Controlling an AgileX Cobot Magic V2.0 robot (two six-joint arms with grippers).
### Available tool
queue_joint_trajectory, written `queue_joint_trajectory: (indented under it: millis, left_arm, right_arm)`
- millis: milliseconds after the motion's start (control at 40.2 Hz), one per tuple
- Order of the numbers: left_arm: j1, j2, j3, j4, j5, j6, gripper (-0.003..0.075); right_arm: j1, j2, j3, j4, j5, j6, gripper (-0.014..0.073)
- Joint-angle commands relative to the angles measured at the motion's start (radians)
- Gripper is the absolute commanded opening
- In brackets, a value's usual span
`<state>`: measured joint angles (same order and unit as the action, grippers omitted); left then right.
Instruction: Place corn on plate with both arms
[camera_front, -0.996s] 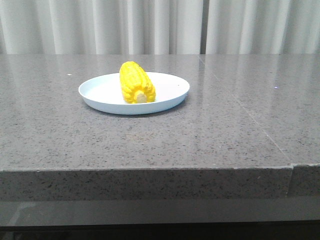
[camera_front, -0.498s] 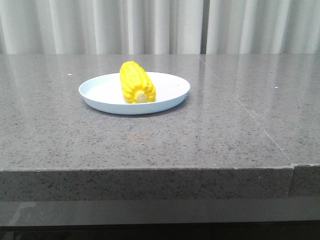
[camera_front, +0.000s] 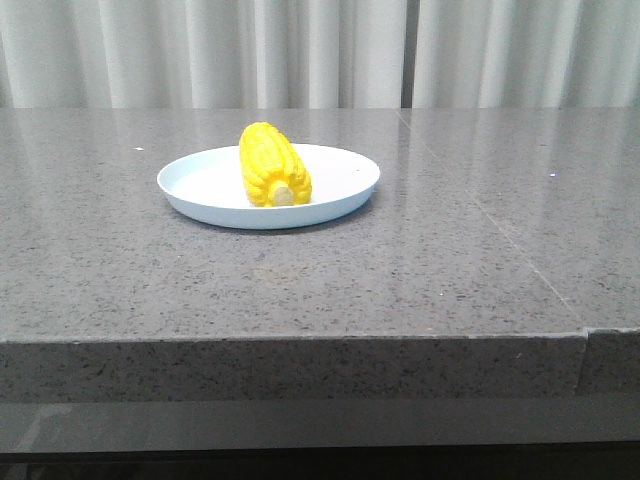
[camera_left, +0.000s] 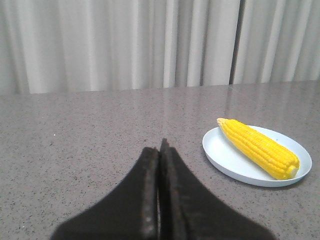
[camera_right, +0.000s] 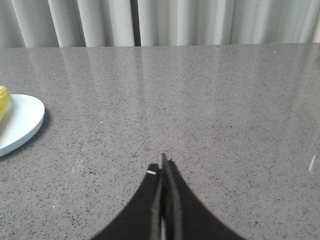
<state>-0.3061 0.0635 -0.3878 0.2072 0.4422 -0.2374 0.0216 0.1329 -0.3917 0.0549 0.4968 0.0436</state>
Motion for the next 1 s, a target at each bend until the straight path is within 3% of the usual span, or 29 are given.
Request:
queue_joint_trajectory:
  millis: [0, 249, 473, 622, 896, 971]
  left_arm:
    - [-0.005, 0.011, -0.025, 0.008, -0.078, -0.006, -0.002]
    - [0.005, -0.015, 0.033, -0.05, -0.152, 0.107, -0.002]
    - [0.147, -0.086, 0.131, -0.237, -0.17, 0.244, -0.002]
    - [0.237, -0.088, 0.234, -0.258, -0.259, 0.249, -0.002]
    - [0.306, -0.088, 0.398, -0.265, -0.375, 0.249, -0.002]
    - [0.311, -0.088, 0.395, -0.265, -0.338, 0.249, -0.002]
  right_arm:
    - [-0.008, 0.011, -0.025, -0.012, -0.083, -0.01, -0.009]
    - [-0.008, 0.011, -0.025, -0.012, -0.083, -0.01, -0.009]
    - [-0.008, 0.011, -0.025, -0.012, -0.082, -0.01, -0.009]
    - [-0.008, 0.011, -0.025, -0.012, -0.082, -0.01, -0.009]
    - [-0.008, 0.011, -0.025, -0.012, -0.082, -0.01, -0.009]
    - [-0.008, 0.011, -0.025, -0.012, -0.082, -0.01, -0.009]
